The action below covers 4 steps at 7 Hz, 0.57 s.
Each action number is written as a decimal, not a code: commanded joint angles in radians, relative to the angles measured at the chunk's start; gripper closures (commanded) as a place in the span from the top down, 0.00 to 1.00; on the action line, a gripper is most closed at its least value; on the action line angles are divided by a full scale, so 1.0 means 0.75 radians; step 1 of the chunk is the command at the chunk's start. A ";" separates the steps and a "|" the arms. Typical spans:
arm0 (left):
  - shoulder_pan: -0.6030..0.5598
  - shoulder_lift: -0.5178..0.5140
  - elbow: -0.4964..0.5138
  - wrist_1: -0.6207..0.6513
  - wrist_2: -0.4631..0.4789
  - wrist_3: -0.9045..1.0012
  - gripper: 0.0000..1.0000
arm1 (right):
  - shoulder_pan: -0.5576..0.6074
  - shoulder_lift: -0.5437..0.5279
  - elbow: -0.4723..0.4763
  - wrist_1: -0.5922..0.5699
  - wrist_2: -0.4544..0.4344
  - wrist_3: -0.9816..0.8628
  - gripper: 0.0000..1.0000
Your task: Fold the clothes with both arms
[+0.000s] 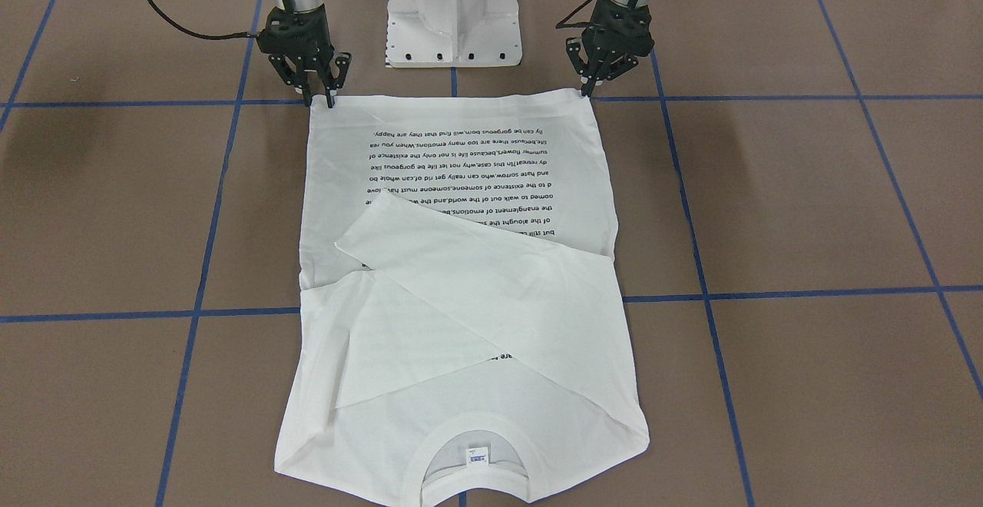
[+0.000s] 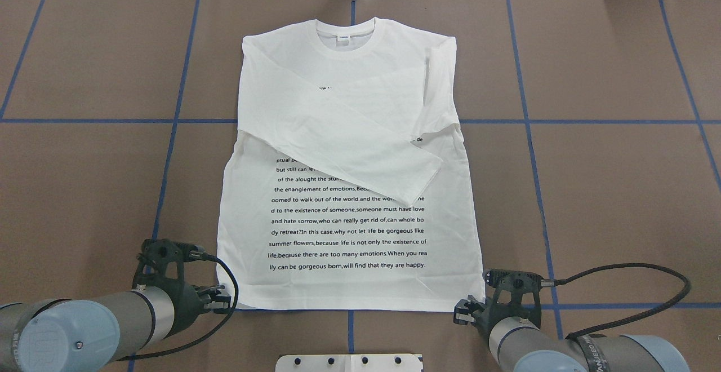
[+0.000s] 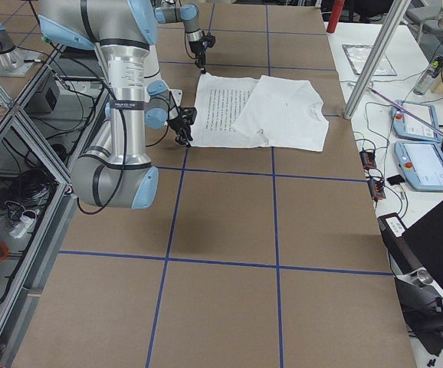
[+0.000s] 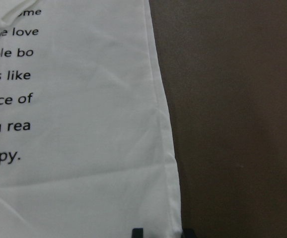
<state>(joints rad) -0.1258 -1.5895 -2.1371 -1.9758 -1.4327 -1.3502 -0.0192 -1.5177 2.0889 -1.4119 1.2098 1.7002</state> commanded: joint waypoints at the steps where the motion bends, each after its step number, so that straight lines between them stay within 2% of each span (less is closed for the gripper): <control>1: 0.000 0.000 -0.004 0.000 0.000 -0.002 0.00 | -0.001 0.003 0.005 -0.011 -0.001 -0.001 0.00; 2: 0.000 0.000 -0.020 0.002 -0.002 -0.002 0.00 | 0.007 0.003 0.027 -0.011 0.001 -0.001 0.00; 3: -0.002 0.002 -0.073 0.006 -0.010 0.011 0.00 | 0.011 -0.007 0.114 -0.052 0.009 -0.003 0.00; 4: -0.004 -0.004 -0.164 0.075 -0.022 0.033 0.00 | 0.011 -0.007 0.281 -0.233 0.039 -0.003 0.00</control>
<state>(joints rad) -0.1274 -1.5894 -2.1966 -1.9584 -1.4408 -1.3405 -0.0124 -1.5209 2.1861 -1.4776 1.2205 1.6987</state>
